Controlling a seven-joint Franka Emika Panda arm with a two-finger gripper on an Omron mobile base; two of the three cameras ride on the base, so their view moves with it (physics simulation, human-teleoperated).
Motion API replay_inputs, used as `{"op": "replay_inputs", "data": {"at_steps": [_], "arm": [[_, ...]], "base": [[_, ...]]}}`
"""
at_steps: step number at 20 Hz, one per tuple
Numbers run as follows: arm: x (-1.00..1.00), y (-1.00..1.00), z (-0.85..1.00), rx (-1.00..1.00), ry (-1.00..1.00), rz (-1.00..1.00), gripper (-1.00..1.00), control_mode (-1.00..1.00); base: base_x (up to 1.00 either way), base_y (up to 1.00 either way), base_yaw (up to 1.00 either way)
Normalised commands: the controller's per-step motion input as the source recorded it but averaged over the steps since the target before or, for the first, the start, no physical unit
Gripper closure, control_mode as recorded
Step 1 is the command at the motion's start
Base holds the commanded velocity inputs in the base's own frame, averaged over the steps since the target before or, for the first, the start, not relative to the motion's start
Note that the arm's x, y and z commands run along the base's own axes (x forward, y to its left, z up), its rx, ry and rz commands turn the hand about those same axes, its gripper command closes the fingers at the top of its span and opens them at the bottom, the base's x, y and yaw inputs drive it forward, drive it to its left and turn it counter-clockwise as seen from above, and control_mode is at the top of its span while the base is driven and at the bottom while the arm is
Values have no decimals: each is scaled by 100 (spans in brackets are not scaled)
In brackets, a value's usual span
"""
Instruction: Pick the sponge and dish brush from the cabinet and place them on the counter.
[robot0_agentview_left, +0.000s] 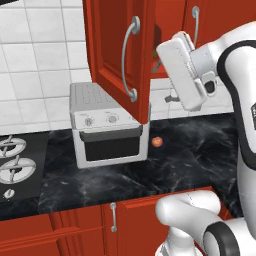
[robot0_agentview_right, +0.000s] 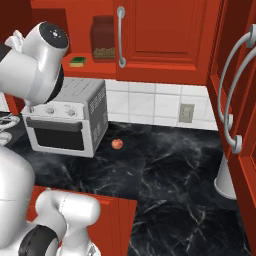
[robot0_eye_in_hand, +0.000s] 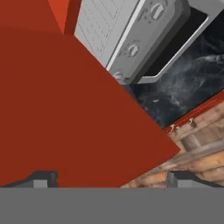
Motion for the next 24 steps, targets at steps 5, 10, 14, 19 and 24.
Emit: {"op": "replay_inputs", "data": {"at_steps": [5,10,14,19,24], "arm": [[13,26,-9,1,4,3,-100,-100],[11,29,-6,2,7,6,-100,-100],[12,32,-6,1,7,6,-100,-100],[17,28,-6,1,7,5,-100,-100],[11,11,-1,1,2,5,-100,-100]], "base": [[0,0,0],[0,0,0],[0,0,0],[0,0,0],[0,0,0]]}}
